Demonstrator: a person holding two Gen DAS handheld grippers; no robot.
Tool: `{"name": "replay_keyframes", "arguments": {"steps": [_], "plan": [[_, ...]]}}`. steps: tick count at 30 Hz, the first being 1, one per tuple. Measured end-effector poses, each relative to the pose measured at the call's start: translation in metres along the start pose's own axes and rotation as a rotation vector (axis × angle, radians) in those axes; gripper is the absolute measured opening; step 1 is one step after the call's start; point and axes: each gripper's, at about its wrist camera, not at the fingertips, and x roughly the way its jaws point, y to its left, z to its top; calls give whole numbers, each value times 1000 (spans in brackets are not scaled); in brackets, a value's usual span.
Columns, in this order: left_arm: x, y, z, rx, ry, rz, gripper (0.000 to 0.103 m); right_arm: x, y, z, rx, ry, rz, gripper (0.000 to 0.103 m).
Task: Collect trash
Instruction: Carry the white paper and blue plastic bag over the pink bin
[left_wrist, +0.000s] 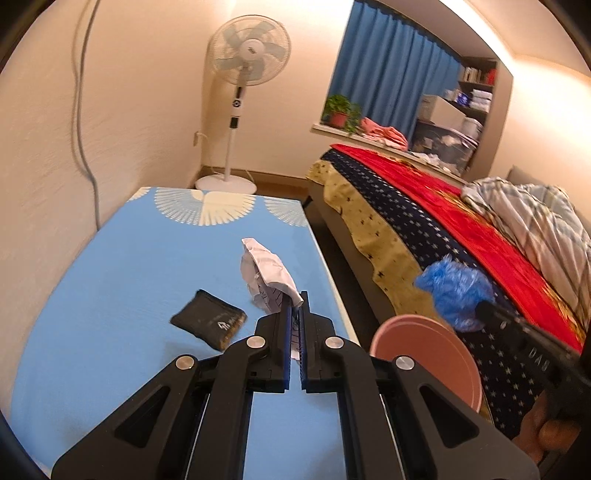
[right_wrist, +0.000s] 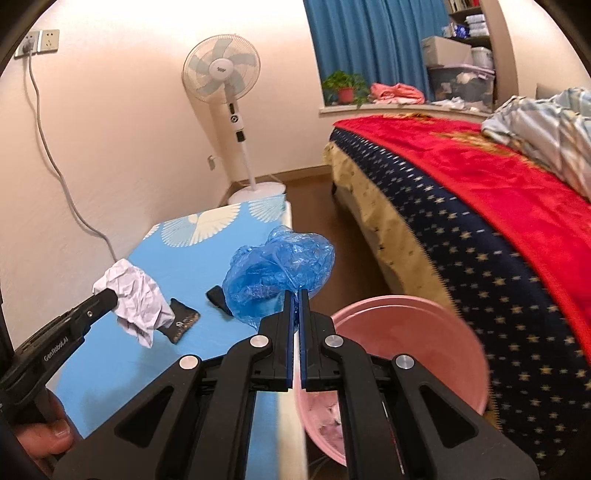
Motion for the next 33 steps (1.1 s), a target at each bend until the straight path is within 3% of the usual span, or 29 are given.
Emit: {"name": "replay_keyframes", "arguments": {"steps": [15,33], "plan": [[-22,-26,-29,54,3,-58,3,-39,-41,-19,13,-30,-106,2],[-5,-66,-39,132,5,-138,3,-24,-59,-25,35,-27,-192,2]]}}
